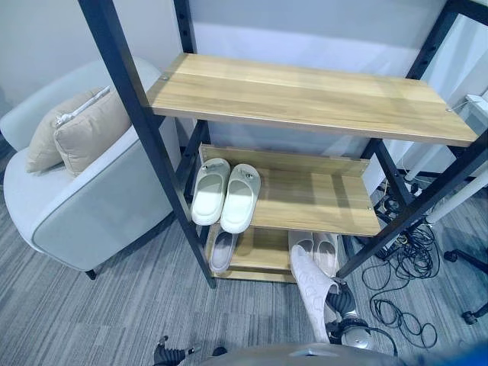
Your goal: Arrange the slippers neatly on the shoe rack.
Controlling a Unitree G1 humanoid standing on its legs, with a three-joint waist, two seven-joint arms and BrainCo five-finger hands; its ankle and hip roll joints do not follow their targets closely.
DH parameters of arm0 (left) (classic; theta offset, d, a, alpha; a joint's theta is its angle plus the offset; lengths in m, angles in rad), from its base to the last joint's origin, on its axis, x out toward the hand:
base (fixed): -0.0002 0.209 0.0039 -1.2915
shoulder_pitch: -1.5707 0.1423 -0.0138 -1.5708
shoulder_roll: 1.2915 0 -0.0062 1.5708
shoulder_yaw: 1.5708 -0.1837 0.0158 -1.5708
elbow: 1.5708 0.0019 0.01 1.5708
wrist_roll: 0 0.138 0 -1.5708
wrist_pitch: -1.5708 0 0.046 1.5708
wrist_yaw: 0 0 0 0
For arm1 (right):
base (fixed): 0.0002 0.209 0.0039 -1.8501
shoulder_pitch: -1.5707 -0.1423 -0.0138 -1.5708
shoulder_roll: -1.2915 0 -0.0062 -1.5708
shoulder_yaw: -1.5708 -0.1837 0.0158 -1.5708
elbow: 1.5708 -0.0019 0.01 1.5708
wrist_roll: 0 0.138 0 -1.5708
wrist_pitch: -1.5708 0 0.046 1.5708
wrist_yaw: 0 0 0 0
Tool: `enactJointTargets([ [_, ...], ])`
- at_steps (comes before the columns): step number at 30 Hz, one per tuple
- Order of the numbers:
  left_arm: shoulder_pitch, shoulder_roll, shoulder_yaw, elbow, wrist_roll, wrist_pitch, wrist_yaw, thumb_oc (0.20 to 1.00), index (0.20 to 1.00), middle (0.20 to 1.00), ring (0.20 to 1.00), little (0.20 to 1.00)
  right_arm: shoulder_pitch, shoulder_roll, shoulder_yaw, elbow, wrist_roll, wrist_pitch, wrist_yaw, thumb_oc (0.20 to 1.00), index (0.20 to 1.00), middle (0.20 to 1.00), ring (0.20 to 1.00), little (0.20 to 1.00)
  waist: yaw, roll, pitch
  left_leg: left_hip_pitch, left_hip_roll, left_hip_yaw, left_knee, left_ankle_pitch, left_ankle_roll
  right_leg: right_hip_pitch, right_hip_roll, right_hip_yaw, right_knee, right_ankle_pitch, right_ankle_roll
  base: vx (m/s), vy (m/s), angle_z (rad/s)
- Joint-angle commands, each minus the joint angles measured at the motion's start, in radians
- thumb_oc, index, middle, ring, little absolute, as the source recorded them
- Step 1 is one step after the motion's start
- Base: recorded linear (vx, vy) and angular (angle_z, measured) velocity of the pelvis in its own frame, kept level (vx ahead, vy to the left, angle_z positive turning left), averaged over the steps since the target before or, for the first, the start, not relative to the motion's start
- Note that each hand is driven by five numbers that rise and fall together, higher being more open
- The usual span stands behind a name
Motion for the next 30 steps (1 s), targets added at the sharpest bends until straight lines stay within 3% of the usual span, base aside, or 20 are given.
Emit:
enactJointTargets([
  [1,-0.115,-0.01,0.095,0.013,-0.101,-0.031,-0.027,1.0,1.0,1.0,1.0,1.0,-0.04,0.013,0.004,-0.109,-0.022,-0.045,-0.03,0.2,0.2,0.2,0.2,0.2,0.004,-0.031,0.076,-0.199,-0.08,-0.024,0.264,-0.088,0.083,-0.156,-0.074,-0.045,0.257,-0.057,0.033,-0.33,-0.02,0.23],
  [3,-0.159,-0.004,0.112,-0.004,-0.134,-0.029,-0.046,1.0,1.0,1.0,1.0,1.0,-0.088,-0.001,-0.002,-0.109,-0.022,-0.038,-0.036,0.2,0.2,0.2,0.2,0.2,0.007,-0.026,0.086,-0.344,-0.113,-0.031,0.393,-0.121,0.089,-0.279,-0.088,-0.055,0.361,-0.084,0.023,-0.36,0.011,0.24],
  [4,-0.16,-0.004,0.113,-0.004,-0.135,-0.029,-0.047,1.0,1.0,1.0,1.0,1.0,-0.089,-0.001,-0.002,-0.108,-0.022,-0.038,-0.035,0.2,0.2,0.2,0.2,0.2,0.005,-0.025,0.078,-0.357,-0.113,-0.032,0.401,-0.124,0.089,-0.291,-0.089,-0.055,0.367,-0.087,0.023,-0.28,0.047,0.28],
  [7,-0.196,-0.003,0.147,-0.035,-0.216,-0.032,-0.063,1.0,1.0,1.0,1.0,1.0,-0.158,-0.011,0.023,-0.129,-0.005,-0.032,-0.01,0.2,0.2,0.2,0.2,0.2,0.01,-0.02,0.053,-0.553,-0.132,-0.02,0.563,-0.179,0.092,-0.488,-0.122,-0.031,0.526,-0.13,0.005,-0.27,0.095,0.18],
  [11,-0.242,-0.004,0.172,-0.033,-0.275,-0.039,-0.079,1.0,1.0,1.0,1.0,1.0,-0.256,-0.006,0.062,-0.145,0.004,-0.031,0.011,0.2,0.2,0.2,0.2,0.2,0.016,-0.039,-0.003,-0.779,-0.134,0.002,0.752,-0.249,0.088,-0.73,-0.132,0.005,0.704,-0.212,-0.013,-0.14,0.054,0.06],
  [13,-0.296,-0.005,0.187,-0.035,-0.318,-0.041,-0.092,1.0,1.0,1.0,1.0,1.0,-0.387,-0.02,0.084,-0.158,0.002,-0.021,0.024,0.2,0.2,0.2,0.2,0.2,0.025,-0.059,-0.054,-0.986,-0.15,0.04,0.918,-0.3,0.074,-0.965,-0.142,0.049,0.871,-0.274,-0.033,-0.1,0.011,-0.04],
  [14,-0.296,-0.005,0.187,-0.034,-0.319,-0.041,-0.092,1.0,1.0,1.0,1.0,1.0,-0.387,-0.02,0.084,-0.158,0.002,-0.021,0.024,0.2,0.2,0.2,0.2,0.2,0.025,-0.06,-0.058,-0.993,-0.15,0.041,0.921,-0.301,0.074,-0.974,-0.142,0.051,0.876,-0.276,-0.033,0.0,0.0,0.0],
  [16,-0.343,-0.004,0.192,-0.056,-0.345,-0.032,-0.105,1.0,1.0,1.0,1.0,1.0,-0.514,-0.046,0.075,-0.167,0.004,-0.003,0.024,0.2,0.2,0.2,0.2,0.2,0.027,-0.066,-0.07,-1.123,-0.151,0.062,1.034,-0.339,0.069,-1.12,-0.149,0.089,0.996,-0.316,-0.04,0.01,-0.024,0.15],
  [20,-0.431,-0.011,0.19,-0.132,-0.373,-0.042,-0.099,1.0,1.0,1.0,1.0,1.0,-0.772,-0.117,0.051,-0.176,0.01,0.034,0.007,0.2,0.2,0.2,0.2,0.2,0.028,-0.057,-0.03,-1.308,-0.136,0.084,1.275,-0.442,0.071,-1.319,-0.172,0.13,1.244,-0.416,-0.046,0.1,-0.061,0.05],
  [21,-0.454,-0.022,0.197,-0.201,-0.395,-0.052,-0.092,1.0,1.0,1.0,1.0,1.0,-0.879,-0.124,0.034,-0.174,0.017,0.072,-0.005,0.2,0.2,0.2,0.2,0.2,0.023,-0.044,-0.001,-1.39,-0.126,0.09,1.39,-0.474,0.072,-1.403,-0.178,0.15,1.354,-0.449,-0.048,0.05,-0.058,0.16],
  [23,-0.461,-0.025,0.202,-0.221,-0.402,-0.056,-0.089,1.0,1.0,1.0,1.0,1.0,-0.904,-0.127,0.023,-0.174,0.02,0.087,-0.005,0.2,0.2,0.2,0.2,0.2,0.021,-0.041,0.008,-1.423,-0.123,0.094,1.439,-0.489,0.071,-1.433,-0.176,0.161,1.4,-0.462,-0.048,0.06,-0.068,0.15],
  [27,-0.459,-0.042,0.221,-0.286,-0.426,-0.074,-0.072,1.0,1.0,1.0,1.0,1.0,-0.981,-0.149,-0.02,-0.164,0.027,0.143,-0.01,0.2,0.2,0.2,0.2,0.2,0.026,0.01,0.111,-1.471,-0.109,0.074,1.659,-0.554,0.067,-1.445,-0.189,0.175,1.609,-0.546,-0.052,0.11,-0.085,0.09],
  [30,-0.446,-0.059,0.233,-0.324,-0.431,-0.077,-0.063,1.0,1.0,1.0,1.0,1.0,-1.007,-0.158,-0.042,-0.179,0.061,0.148,0.003,0.2,0.2,0.2,0.2,0.2,0.032,0.022,0.167,-1.472,-0.101,0.061,1.757,-0.595,0.056,-1.445,-0.193,0.198,1.726,-0.582,-0.046,0.11,-0.057,0.09],
])
